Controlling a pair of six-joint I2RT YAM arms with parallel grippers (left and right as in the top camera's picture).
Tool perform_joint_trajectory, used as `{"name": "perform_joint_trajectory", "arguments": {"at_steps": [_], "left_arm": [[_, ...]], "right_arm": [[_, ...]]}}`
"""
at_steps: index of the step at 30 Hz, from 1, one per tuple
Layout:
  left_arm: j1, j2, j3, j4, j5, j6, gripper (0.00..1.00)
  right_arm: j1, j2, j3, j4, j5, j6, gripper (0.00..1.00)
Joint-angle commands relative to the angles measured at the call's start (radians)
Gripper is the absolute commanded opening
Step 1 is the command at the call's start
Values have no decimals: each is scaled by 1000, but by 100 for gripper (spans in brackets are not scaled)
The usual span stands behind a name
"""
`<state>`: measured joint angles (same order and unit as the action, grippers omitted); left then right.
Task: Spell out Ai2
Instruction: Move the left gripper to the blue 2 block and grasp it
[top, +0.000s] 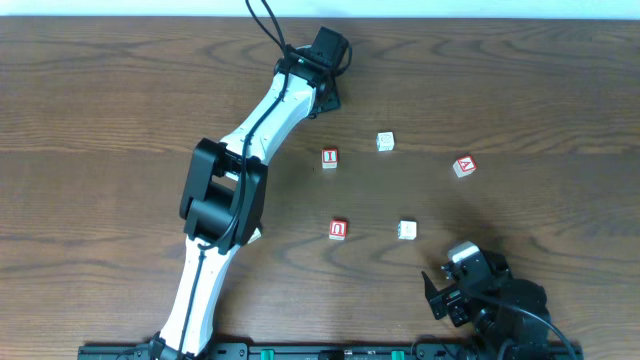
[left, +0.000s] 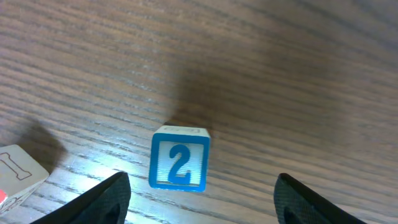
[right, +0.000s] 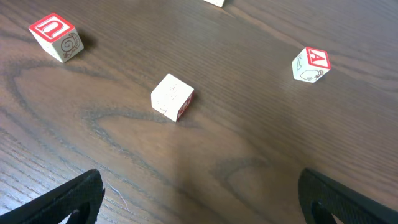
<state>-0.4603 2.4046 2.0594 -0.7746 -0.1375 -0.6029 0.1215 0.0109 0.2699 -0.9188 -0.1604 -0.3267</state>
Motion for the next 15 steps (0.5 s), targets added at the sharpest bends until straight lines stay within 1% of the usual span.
{"name": "perform_joint_trajectory", "arguments": {"at_steps": [1,6,7,8,10,15], "left_arm": [[1,48,17,-11,-10,-3,78],[2,71,17,-9,-31,-3,77],[2,72,17,-6,-32,-3,74],[2,73,18,-2,-37,-5,69],[2,73,17,2,-63,-15,66],[3,73,17,23,-76,-15,65]], "right_arm": [[-8,-5,-10,-6,-8,-11,99],[-8,-5,-10,-6,-8,-11,99],[-8,-5,-10,-6,-8,-11,99],[-8,-5,-10,-6,-8,-11,100],[-8,-5,-10,-6,-8,-11,99],[-8,-5,-10,-6,-8,-11,99]]}}
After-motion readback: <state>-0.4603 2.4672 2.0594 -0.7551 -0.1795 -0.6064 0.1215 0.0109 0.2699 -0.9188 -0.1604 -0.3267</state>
